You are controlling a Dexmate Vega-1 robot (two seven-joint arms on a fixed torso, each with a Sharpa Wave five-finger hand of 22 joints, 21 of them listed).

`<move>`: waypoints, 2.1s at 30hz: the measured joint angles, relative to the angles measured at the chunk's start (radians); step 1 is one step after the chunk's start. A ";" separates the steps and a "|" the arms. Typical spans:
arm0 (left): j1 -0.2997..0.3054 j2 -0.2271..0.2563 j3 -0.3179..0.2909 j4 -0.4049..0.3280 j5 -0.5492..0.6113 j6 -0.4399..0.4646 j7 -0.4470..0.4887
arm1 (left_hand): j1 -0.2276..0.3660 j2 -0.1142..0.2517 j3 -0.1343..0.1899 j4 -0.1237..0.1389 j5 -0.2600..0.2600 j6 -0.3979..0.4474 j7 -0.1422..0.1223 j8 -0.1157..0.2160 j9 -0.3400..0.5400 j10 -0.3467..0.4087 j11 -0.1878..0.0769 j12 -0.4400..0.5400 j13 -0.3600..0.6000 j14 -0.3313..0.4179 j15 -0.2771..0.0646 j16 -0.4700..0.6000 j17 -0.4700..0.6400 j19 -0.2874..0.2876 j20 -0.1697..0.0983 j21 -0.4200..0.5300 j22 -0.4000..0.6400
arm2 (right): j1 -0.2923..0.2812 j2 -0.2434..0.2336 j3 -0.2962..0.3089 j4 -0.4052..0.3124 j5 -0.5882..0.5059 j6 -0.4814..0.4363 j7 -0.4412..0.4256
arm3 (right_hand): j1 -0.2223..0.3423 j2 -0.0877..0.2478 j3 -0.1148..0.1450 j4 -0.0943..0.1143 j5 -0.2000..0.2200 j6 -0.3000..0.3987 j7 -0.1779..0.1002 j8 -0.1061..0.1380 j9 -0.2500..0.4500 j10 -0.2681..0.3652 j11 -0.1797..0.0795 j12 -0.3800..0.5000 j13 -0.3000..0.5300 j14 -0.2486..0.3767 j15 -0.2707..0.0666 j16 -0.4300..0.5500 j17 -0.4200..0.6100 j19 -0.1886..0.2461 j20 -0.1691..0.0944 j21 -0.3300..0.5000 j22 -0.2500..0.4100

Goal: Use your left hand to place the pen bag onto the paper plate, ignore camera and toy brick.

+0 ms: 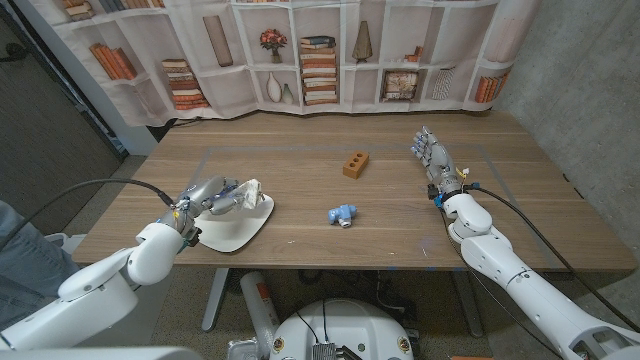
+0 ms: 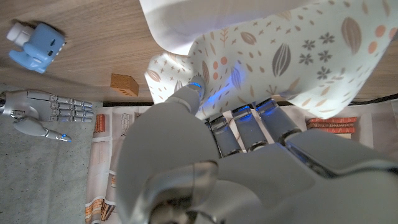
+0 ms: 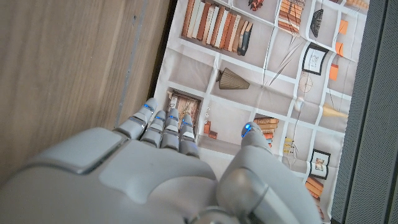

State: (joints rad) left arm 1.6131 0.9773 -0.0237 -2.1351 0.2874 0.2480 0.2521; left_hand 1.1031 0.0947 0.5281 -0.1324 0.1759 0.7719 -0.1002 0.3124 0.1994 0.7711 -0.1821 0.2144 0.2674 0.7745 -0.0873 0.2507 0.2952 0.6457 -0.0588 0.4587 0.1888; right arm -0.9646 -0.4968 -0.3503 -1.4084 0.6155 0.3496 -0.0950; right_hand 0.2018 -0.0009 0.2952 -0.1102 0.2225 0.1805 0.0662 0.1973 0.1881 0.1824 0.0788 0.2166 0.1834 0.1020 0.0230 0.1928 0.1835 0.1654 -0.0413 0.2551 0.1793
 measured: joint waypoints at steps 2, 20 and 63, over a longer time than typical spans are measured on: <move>-0.003 -0.001 0.005 0.002 0.001 -0.001 0.000 | 0.000 0.000 0.000 0.000 0.000 0.000 0.000 0.000 0.000 0.000 0.000 0.000 0.000 0.000 0.000 0.000 0.000 0.000 0.000 0.000 0.000 | -0.001 0.000 0.000 0.002 0.001 0.000 0.001 | 0.000 0.000 0.000 0.000 0.000 0.000 0.000 0.000 0.000 0.000 0.000 0.000 0.000 0.000 0.000 0.000 0.000 0.000 0.000 0.000 0.000; -0.020 0.006 0.051 0.004 0.011 0.021 0.001 | 0.001 -0.009 0.000 0.000 0.000 0.000 0.000 0.000 0.000 0.000 0.000 0.000 0.000 0.000 0.000 -0.008 0.005 -0.002 -0.002 0.000 0.000 | -0.009 0.002 0.000 0.006 0.010 0.002 0.010 | -0.004 0.004 -0.004 -0.004 0.000 0.000 0.000 0.000 0.000 0.000 0.000 0.000 0.000 0.000 0.000 0.000 0.000 0.000 0.000 -0.008 0.000; 0.031 0.029 0.068 -0.050 0.001 0.142 0.034 | -0.042 -0.053 -0.037 0.013 0.000 -0.131 -0.013 -0.063 0.000 -0.145 0.005 -0.030 0.008 -0.173 0.031 -0.054 0.011 -0.119 0.032 -0.024 0.000 | -0.008 0.000 -0.008 0.028 0.027 -0.007 0.043 | -0.004 0.004 -0.004 -0.004 0.000 0.000 0.000 0.000 0.000 0.000 0.000 0.000 0.000 0.004 0.004 0.000 0.000 0.005 0.006 -0.012 0.000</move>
State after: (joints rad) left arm 1.6444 1.0064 0.0447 -2.1851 0.2884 0.3900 0.2865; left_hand 1.0612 0.0421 0.4906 -0.1198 0.1759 0.6407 -0.1128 0.2489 0.1999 0.6261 -0.1770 0.1846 0.2752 0.6014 -0.0559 0.1964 0.3061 0.5268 -0.0266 0.4351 0.1883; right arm -0.9725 -0.4965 -0.3583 -1.3803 0.6423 0.3431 -0.0525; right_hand 0.1980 0.0030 0.2911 -0.1144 0.2226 0.1804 0.0661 0.1973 0.1881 0.1823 0.0788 0.2166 0.1834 0.1056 0.0267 0.1928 0.1835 0.1707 -0.0357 0.2436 0.1790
